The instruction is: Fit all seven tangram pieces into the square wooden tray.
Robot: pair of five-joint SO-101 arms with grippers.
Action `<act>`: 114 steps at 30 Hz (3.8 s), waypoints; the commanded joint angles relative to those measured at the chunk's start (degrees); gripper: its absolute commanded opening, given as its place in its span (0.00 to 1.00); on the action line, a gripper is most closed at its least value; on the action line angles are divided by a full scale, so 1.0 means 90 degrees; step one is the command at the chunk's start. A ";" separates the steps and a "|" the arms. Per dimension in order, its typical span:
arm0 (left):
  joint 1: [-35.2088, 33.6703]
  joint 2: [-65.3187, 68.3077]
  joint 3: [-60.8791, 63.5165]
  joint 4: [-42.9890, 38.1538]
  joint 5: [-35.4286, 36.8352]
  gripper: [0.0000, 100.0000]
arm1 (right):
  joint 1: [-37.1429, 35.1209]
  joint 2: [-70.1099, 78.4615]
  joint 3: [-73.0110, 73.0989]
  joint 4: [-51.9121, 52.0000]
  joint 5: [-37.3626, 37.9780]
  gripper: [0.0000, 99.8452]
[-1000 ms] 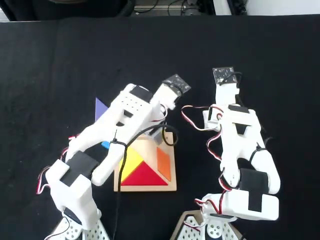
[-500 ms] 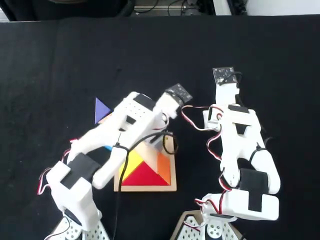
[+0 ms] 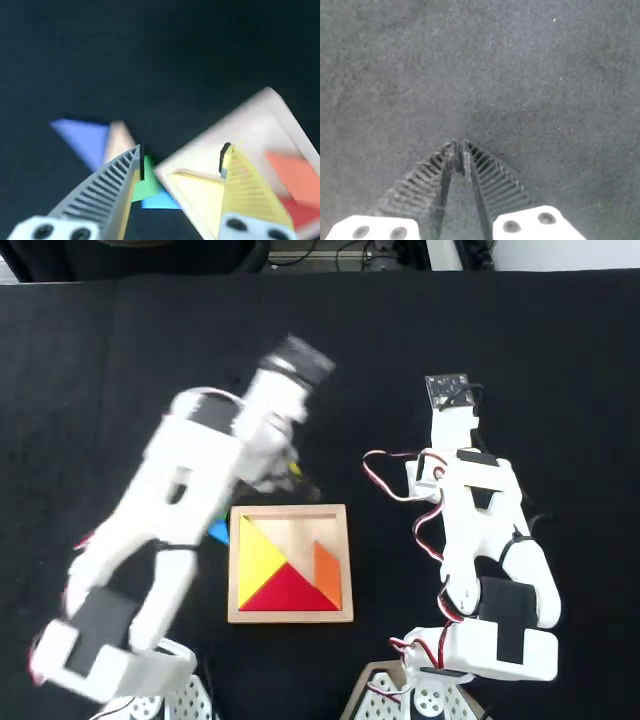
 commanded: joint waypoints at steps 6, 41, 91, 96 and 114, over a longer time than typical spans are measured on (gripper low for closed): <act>-0.2281 -0.0029 0.0581 -0.1690 0.3341 0.28 | -0.0107 0.0005 -0.0269 -0.0049 0.0000 0.01; -0.2408 0.3292 -0.1079 -0.1465 0.2510 0.30 | -0.0107 0.0005 -0.0259 -0.0049 0.0000 0.01; -0.2769 0.3526 -0.3053 0.1407 0.1426 0.31 | -0.0107 0.0005 -0.0259 -0.0049 0.0000 0.01; -0.2838 0.3497 -0.2027 0.0234 0.1299 0.30 | -0.0127 0.0005 -0.0259 -0.0049 0.0000 0.01; -0.3140 0.3507 -0.1519 -0.0039 0.0772 0.29 | -0.0225 0.0005 -0.0249 -0.0049 0.0000 0.01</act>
